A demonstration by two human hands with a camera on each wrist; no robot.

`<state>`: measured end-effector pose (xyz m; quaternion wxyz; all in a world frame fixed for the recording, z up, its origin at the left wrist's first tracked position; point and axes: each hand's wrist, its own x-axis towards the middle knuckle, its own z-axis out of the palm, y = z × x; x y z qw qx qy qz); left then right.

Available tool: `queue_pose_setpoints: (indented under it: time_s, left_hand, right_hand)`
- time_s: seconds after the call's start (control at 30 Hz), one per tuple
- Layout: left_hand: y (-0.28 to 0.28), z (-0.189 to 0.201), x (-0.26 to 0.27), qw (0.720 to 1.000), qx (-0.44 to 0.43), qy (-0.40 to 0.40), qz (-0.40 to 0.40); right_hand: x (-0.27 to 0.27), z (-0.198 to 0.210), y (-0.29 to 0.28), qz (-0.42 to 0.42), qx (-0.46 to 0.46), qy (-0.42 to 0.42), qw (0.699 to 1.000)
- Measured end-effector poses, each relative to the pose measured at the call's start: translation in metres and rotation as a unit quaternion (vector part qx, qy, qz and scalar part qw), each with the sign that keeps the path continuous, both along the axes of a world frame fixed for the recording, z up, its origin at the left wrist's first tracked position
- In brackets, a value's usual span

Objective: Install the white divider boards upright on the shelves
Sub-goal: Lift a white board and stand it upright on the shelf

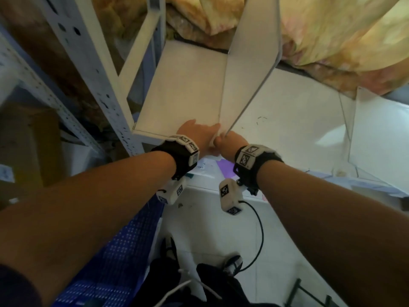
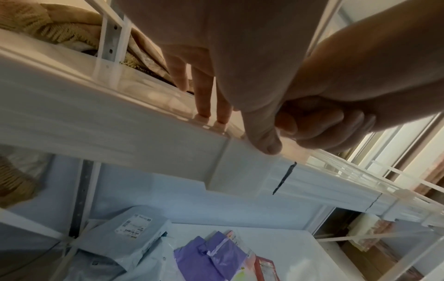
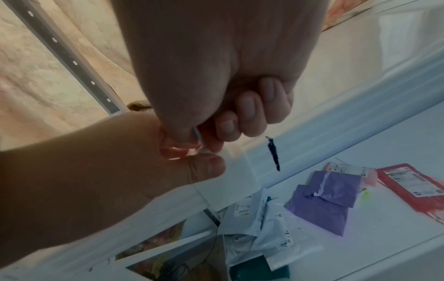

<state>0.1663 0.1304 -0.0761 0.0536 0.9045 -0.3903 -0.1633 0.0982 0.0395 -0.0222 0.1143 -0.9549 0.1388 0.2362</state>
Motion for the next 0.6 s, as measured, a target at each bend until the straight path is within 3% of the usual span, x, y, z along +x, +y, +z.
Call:
queue_pose_setpoints:
  time_s: [0.07,0.17,0.33,0.47,0.53,0.6]
  left_hand:
    - [-0.003,0.011,-0.004,0.999,0.003,0.034,0.038]
    - [-0.005,0.029,-0.004,0.997,0.005,0.08,0.006]
    - [0.014,0.036,-0.001,0.993,0.025,0.108,0.046]
    - [0.025,0.027,-0.007,0.971,0.04,0.17,0.166]
    - [0.028,0.017,-0.02,0.925,-0.022,0.269,0.269]
    - [0.03,0.008,-0.034,0.841,-0.078,0.39,0.368]
  right_hand:
    - [-0.004,-0.004,-0.001,-0.087,0.095,0.004,0.992]
    - [-0.01,-0.004,-0.009,-0.145,0.185,-0.001,0.972]
    - [-0.01,0.014,-0.041,-0.174,0.167,0.001,0.97]
    - [-0.022,0.006,-0.056,-0.183,0.158,0.028,0.97]
    - [-0.029,-0.007,-0.057,-0.173,0.156,0.028,0.972]
    - [-0.031,-0.017,-0.057,-0.151,0.144,-0.009,0.978]
